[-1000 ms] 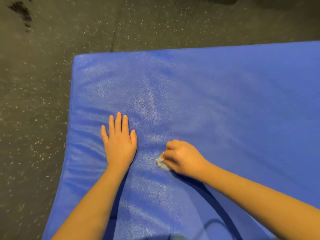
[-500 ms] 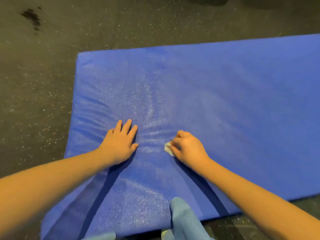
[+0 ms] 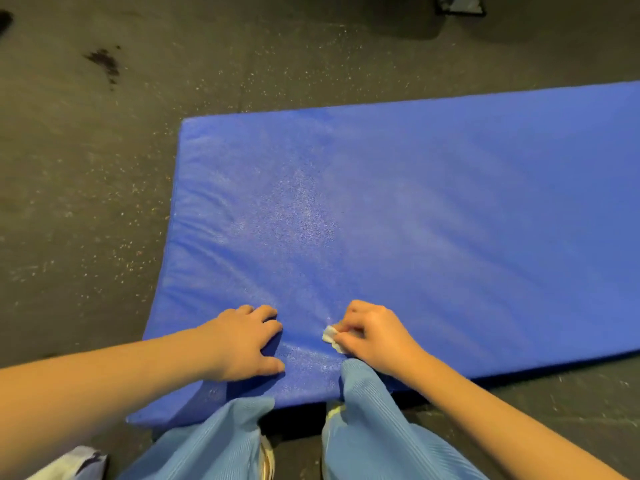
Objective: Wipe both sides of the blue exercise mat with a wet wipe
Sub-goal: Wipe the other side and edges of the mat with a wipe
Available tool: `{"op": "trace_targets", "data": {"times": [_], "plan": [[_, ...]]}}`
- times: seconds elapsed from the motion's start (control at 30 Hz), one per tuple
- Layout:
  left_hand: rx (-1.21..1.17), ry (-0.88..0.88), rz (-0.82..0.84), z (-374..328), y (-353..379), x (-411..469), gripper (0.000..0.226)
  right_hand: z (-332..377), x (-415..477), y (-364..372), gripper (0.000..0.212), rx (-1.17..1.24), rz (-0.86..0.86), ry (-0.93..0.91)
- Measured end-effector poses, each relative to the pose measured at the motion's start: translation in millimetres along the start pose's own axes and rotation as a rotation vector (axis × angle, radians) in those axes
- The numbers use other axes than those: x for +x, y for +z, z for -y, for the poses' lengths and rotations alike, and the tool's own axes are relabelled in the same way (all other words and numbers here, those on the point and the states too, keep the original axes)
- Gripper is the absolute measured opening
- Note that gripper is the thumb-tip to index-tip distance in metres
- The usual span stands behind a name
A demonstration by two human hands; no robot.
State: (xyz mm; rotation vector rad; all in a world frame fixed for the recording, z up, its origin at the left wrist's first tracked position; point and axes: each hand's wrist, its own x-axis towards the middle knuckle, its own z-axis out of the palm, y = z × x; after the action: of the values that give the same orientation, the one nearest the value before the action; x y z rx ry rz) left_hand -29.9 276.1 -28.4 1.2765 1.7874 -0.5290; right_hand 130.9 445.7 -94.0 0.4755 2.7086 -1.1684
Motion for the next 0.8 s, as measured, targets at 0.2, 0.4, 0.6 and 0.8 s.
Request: {"op": "trace_targets", "data": {"times": [0.2,0.4,0.6,0.8], "plan": [[-0.126,0.020,-0.152,-8.2,20.6,3.4,0.120,-32.2,-20.2,-16.1,0.017,-0.093,-0.215,0.108],[-0.092,0.161,-0.142,-26.3,22.1,12.5,0.107,-27.6,-58.3,-10.9,0.023,0.038,-0.051,-0.044],[0.151,0.120,-0.180,-58.9,32.8,14.9,0.104,-53.2,-78.6,-8.9,0.017,-0.148,-0.354,0.033],[0.258,0.080,-0.185,-62.5,37.2,13.3,0.091,-73.8,-92.5,-16.8,0.027,-0.270,-0.479,0.011]]}}
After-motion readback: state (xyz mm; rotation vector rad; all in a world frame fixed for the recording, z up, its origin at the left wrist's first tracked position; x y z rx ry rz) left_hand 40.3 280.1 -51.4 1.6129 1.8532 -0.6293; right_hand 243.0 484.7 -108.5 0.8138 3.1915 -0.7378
